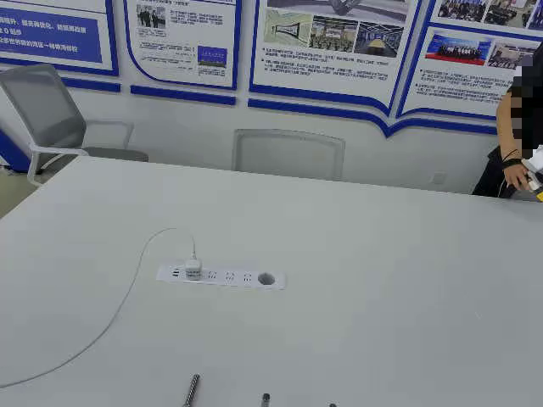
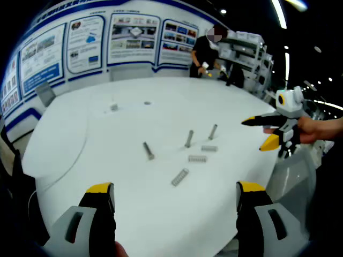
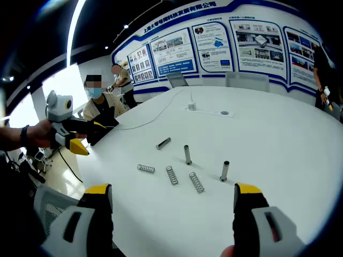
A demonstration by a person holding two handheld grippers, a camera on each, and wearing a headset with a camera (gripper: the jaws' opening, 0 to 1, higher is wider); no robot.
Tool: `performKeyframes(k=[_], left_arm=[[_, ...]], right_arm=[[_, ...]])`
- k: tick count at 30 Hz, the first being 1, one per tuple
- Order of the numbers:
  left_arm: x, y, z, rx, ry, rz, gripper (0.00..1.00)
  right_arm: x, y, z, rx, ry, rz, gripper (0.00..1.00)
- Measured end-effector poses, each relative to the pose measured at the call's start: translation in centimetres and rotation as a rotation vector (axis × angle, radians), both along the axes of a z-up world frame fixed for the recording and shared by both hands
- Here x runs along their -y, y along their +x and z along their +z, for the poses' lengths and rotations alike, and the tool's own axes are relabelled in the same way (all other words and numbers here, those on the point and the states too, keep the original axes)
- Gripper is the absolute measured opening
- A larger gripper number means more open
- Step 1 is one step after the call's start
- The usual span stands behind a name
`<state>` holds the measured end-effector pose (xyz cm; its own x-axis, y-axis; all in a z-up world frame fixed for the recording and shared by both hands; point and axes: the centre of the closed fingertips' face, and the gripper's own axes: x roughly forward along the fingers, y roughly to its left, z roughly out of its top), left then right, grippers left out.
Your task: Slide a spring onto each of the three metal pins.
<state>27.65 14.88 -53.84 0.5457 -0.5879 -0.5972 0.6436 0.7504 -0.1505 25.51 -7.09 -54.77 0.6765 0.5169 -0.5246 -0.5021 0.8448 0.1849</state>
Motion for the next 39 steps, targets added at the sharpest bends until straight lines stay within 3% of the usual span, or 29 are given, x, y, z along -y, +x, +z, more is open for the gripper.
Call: performKeyframes(k=[19,25,39], left_arm=[[-0.5,0.3,-0.1,-0.012,-0.012,0.002,0.95],[-0.1,0.8,-0.6,-0.019,-0.009,-0.014,0.95],[1.2,1.6,-1.2,-0.038,-0.023,-0.03,0.94]], right_arm=[[0.0,-0.3,-0.3,-0.018,-0.006,-0.009,0.95],[0.1,-0.9,-0.8,-0.047,-0.006,-0.011,0.94],[0.2,-1.1,-0.8,-0.038,0.001,-0.027,0.95]])
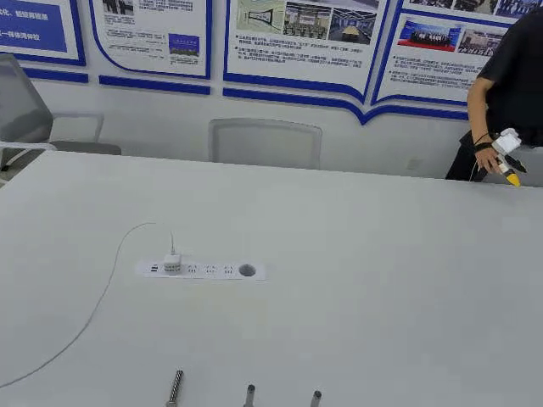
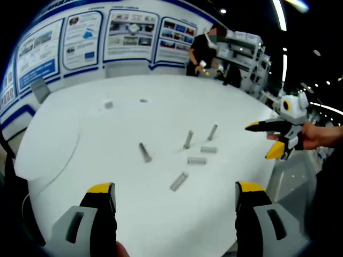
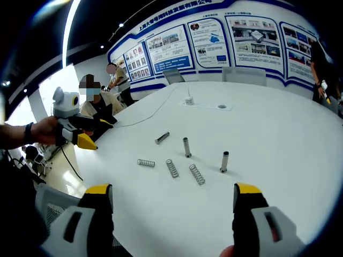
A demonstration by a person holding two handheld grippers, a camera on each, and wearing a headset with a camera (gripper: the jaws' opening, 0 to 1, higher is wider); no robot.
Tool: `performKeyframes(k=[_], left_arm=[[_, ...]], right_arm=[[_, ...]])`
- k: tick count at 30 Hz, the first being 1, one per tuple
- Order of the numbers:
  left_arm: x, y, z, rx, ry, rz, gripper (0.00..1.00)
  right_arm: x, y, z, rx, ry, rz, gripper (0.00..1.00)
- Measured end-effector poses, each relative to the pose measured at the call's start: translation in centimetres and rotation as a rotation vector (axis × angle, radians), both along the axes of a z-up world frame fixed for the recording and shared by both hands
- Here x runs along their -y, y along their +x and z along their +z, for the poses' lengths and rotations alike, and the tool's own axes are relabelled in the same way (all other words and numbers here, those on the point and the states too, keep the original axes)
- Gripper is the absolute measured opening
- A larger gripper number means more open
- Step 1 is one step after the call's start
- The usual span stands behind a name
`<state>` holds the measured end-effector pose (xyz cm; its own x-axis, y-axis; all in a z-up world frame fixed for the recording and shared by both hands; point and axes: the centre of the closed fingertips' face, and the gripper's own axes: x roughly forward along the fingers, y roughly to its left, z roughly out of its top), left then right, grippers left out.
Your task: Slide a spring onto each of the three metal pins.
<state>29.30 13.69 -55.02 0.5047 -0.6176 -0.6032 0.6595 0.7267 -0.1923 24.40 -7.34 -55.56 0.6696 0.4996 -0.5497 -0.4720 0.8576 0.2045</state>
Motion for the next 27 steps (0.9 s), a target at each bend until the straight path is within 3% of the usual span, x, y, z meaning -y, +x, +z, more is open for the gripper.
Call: performKeyframes(k=[27], left_arm=[[0.1,3.1,-2.0,-0.024,0.004,0.01,0.91]], right_arm=[[0.3,-0.5,-0.4,-0.021,0.014,-0.015,0.92]])
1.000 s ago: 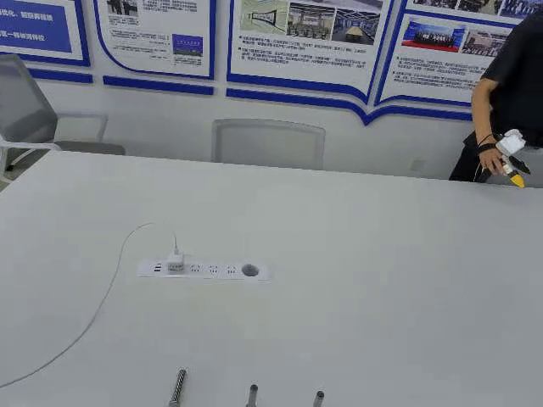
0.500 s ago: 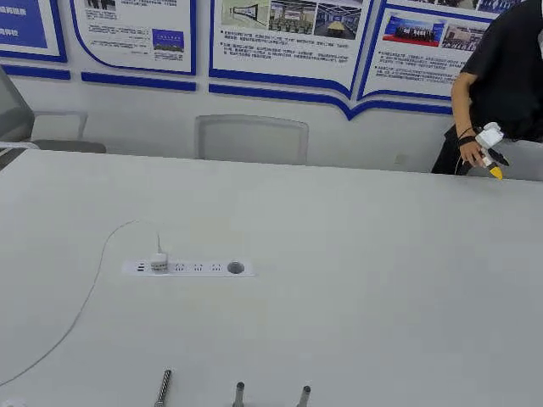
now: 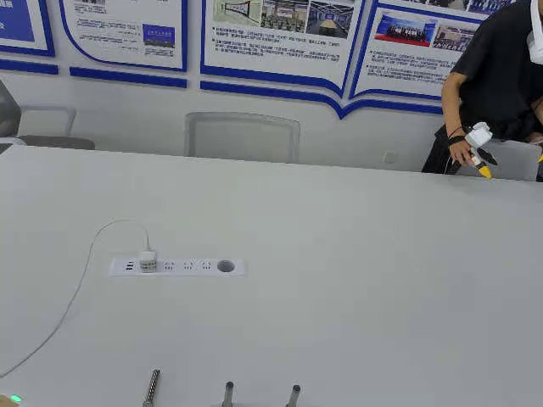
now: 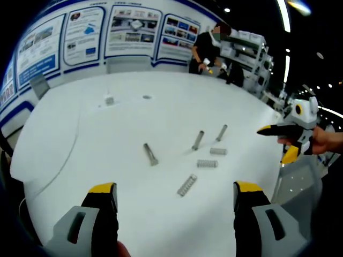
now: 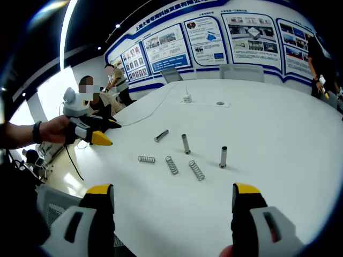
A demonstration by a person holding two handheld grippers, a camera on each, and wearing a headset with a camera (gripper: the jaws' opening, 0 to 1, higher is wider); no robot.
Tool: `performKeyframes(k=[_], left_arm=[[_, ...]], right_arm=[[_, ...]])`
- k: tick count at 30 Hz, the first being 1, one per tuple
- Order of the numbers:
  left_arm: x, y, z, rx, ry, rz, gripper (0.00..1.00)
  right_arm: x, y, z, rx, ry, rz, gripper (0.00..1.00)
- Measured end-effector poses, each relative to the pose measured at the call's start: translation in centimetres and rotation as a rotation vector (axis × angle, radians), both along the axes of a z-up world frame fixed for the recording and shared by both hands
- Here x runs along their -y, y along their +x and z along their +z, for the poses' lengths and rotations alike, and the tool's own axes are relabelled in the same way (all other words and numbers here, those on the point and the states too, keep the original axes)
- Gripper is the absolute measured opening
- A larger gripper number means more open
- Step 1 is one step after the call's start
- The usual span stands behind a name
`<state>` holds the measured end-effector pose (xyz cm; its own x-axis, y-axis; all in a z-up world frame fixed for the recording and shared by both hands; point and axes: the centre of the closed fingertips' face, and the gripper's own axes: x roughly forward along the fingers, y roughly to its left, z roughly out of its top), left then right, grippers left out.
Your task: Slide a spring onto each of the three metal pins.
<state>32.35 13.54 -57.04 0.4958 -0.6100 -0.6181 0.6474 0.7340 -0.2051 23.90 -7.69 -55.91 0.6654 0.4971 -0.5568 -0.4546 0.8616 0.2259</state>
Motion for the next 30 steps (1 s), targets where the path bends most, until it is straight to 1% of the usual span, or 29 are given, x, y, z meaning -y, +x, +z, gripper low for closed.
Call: performKeyframes(k=[8,11,13,16,21,25,26,30], left_arm=[[0.1,1.4,-0.3,-0.001,0.01,-0.004,0.9],[0.3,2.1,-1.0,-0.004,0.015,-0.008,0.89],[0.5,2.4,-1.2,-0.007,0.012,-0.006,0.89],[1.0,3.2,-1.7,-0.017,-0.001,0.003,0.88],[1.8,3.9,-2.8,-0.034,0.003,-0.008,0.87],[2.4,4.6,-3.4,-0.058,-0.008,-0.003,0.85],[2.5,5.0,-3.6,-0.061,-0.01,0.001,0.83],[2.8,6.1,-4.0,-0.071,-0.022,0.016,0.8]], right_arm=[[0.1,0.2,0.1,-0.003,0.006,-0.005,0.92],[0.1,0.1,0.0,-0.005,0.006,-0.002,0.92],[0.1,0.1,0.0,-0.008,0.006,0.0,0.92],[0.0,0.1,0.0,-0.009,0.009,0.0,0.92],[0.3,0.0,-0.1,-0.015,0.007,-0.006,0.92],[0.4,0.1,0.0,-0.015,0.01,-0.011,0.91],[0.3,0.1,0.1,-0.014,0.01,-0.01,0.91],[0.2,0.2,0.1,-0.014,0.014,-0.005,0.91]])
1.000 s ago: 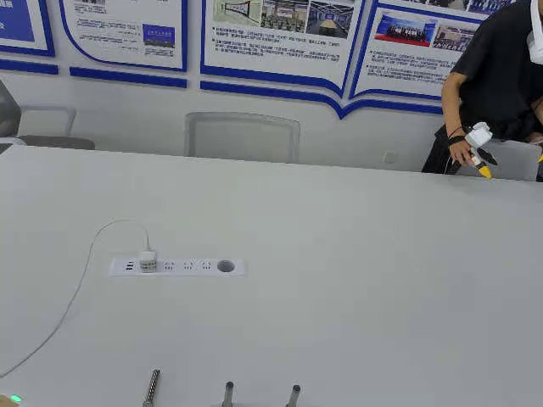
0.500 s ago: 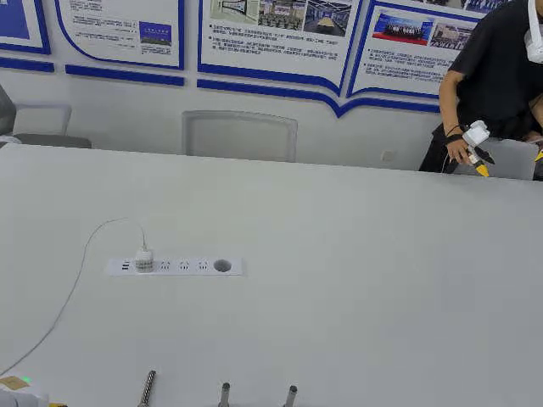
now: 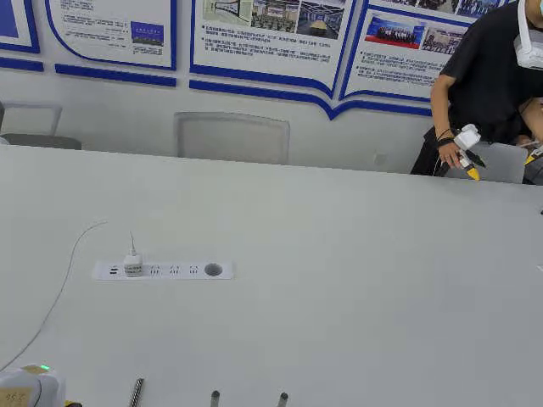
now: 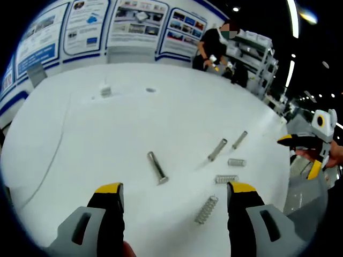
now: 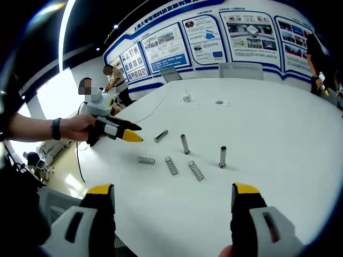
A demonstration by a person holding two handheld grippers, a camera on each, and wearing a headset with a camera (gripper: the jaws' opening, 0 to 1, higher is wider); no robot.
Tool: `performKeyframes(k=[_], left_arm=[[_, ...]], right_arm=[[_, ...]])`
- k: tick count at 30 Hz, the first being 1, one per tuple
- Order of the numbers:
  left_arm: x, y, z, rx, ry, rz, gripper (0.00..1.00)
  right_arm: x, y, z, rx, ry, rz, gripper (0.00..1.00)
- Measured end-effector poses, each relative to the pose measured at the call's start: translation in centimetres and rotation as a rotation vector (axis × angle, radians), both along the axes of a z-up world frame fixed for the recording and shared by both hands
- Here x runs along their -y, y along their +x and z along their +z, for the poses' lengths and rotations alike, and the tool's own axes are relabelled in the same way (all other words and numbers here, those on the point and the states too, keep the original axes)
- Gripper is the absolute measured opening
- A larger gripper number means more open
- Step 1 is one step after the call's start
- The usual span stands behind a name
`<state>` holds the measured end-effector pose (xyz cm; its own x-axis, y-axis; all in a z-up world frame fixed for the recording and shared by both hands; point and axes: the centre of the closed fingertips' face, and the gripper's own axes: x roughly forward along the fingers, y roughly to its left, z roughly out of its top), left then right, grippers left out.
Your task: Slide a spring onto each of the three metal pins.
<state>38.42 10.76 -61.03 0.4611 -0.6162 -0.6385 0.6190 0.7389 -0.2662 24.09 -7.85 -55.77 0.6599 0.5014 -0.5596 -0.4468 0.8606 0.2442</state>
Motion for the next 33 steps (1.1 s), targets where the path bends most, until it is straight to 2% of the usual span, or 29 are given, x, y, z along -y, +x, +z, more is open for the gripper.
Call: performKeyframes(k=[4,14,21,23,25,27,33], left_arm=[[0.2,1.2,-0.5,-0.004,-0.004,0.011,0.77],[1.4,3.0,-1.8,-0.031,-0.003,0.035,0.6],[2.1,4.4,-2.9,-0.045,-0.004,0.056,0.54],[2.3,4.6,-2.9,-0.05,-0.008,0.063,0.53],[2.5,4.8,-3.2,-0.076,-0.036,0.076,0.48],[2.5,5.0,-3.6,-0.091,-0.038,0.084,0.45],[2.7,5.2,-3.5,-0.083,-0.018,0.093,0.36]], right_arm=[[-0.1,-0.1,-0.2,-0.005,-0.001,0.008,0.91],[0.0,-0.4,-0.4,-0.016,0.003,0.013,0.91],[0.0,-0.7,-0.8,-0.027,0.002,0.018,0.91],[0.0,-0.7,-0.9,-0.03,0.003,0.016,0.9],[0.1,-0.8,-1.1,-0.039,0.006,0.011,0.9],[0.1,-0.9,-1.4,-0.052,0.007,0.014,0.9],[0.0,-0.8,-1.4,-0.055,0.009,0.019,0.9]])
